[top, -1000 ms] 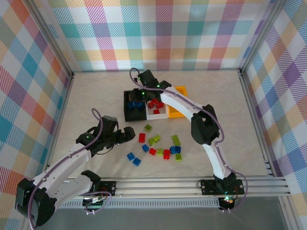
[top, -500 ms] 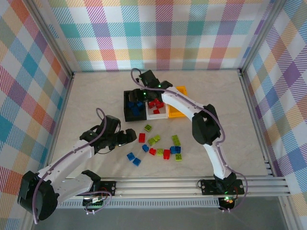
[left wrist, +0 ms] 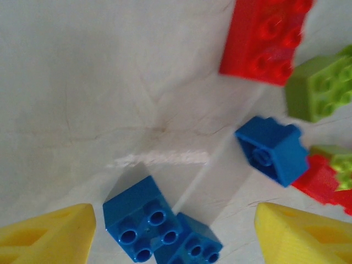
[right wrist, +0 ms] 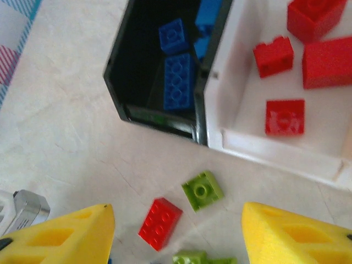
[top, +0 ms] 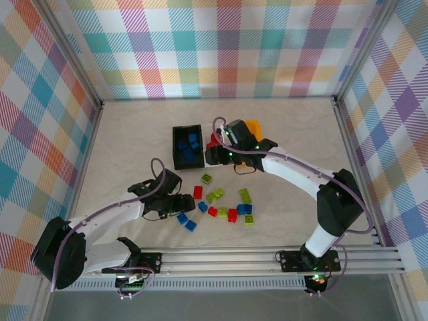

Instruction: Sort the legos into containers by color

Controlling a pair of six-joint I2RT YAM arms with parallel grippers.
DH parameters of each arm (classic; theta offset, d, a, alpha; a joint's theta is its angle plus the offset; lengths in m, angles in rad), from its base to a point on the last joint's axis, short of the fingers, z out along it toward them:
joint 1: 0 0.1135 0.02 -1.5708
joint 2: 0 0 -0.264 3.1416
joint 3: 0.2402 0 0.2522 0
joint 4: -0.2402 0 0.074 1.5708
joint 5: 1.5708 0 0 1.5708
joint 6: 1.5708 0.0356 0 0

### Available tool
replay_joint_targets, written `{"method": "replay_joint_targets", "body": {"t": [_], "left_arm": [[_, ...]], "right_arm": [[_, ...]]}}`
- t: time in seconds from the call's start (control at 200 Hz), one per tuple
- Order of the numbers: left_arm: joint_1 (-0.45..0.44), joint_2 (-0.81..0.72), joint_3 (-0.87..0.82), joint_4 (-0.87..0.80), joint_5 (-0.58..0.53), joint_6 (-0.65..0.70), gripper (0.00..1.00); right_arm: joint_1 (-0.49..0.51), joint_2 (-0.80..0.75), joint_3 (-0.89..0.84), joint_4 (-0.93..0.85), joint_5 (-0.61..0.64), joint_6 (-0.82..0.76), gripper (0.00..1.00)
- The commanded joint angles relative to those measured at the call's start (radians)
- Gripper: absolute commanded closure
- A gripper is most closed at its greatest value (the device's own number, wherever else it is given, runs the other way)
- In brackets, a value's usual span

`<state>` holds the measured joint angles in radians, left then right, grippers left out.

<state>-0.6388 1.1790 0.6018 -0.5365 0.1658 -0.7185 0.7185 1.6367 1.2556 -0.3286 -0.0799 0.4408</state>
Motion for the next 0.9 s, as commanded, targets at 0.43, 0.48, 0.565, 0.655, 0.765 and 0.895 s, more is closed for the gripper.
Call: {"method": "replay_joint_targets", "body": {"t": [0.43, 0.48, 0.565, 0.655, 0.765, 0.895], "left_arm": [[-0.053, 0.124, -0.054, 0.05, 0.029, -0.064, 0.49], [-0.054, 0.123, -0.053, 0.045, 0.028, -0.06, 0.51], [-0.054, 0.118, -0.053, 0.041, 0.032, -0.059, 0.55], [-0.056, 0.118, -0.049, 0.039, 0.032, -0.063, 0.58], [-0.055, 0.112, -0.024, 0.018, 0.02, -0.062, 0.62], [-0.053, 0.097, 0.031, -0.02, -0.004, -0.051, 0.64]], "right_arm": [[-0.04, -0.127, -0.16, 0.096, 0.011, 0.041, 0.37], [-0.044, -0.133, -0.166, 0.098, 0.013, 0.042, 0.37], [-0.048, -0.144, -0.175, 0.099, 0.012, 0.044, 0.37], [-0.05, -0.147, -0.182, 0.104, 0.011, 0.044, 0.37], [-0.051, -0.144, -0.18, 0.101, 0.01, 0.051, 0.37], [-0.051, -0.15, -0.191, 0.106, 0.01, 0.056, 0.37]]}}
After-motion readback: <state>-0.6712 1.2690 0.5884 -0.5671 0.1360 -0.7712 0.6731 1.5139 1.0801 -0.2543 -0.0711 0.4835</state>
